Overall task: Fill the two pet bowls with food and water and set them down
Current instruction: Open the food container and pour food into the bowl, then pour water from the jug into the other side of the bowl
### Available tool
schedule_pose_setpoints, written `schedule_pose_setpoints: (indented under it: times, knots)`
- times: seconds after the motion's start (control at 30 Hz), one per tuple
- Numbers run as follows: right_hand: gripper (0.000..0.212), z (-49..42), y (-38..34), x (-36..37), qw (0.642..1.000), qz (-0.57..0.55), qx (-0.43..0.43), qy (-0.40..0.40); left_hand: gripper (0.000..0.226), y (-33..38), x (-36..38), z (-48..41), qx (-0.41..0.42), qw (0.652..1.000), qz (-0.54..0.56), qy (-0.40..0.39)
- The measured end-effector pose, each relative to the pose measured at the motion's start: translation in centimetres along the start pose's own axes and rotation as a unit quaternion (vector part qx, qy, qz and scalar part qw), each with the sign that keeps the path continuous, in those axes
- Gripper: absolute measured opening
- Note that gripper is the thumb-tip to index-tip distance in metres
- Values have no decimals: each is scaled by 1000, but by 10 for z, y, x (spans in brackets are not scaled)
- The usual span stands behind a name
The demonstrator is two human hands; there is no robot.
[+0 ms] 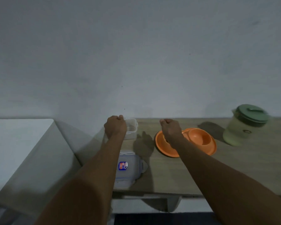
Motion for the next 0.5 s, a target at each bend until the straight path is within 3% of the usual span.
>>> schedule_pose_setpoints:
  times: [0.1, 0.5]
  knots:
    - [33, -3, -3, -34, 999, 16, -18, 31, 42, 26, 10, 20, 15, 999, 16, -24]
    - [37, -40, 26, -229, 974, -13, 43, 222, 41, 156, 98, 145, 99, 977, 93, -167]
Point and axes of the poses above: each hand's wrist, its own z-axis away from the middle knuckle, its own x-axis out of the palm, y = z × x, the point moved 3 cm from there along -z, towards the middle knuckle, and after that the axes turned 8 degrees about y, right-handed, at the moved point
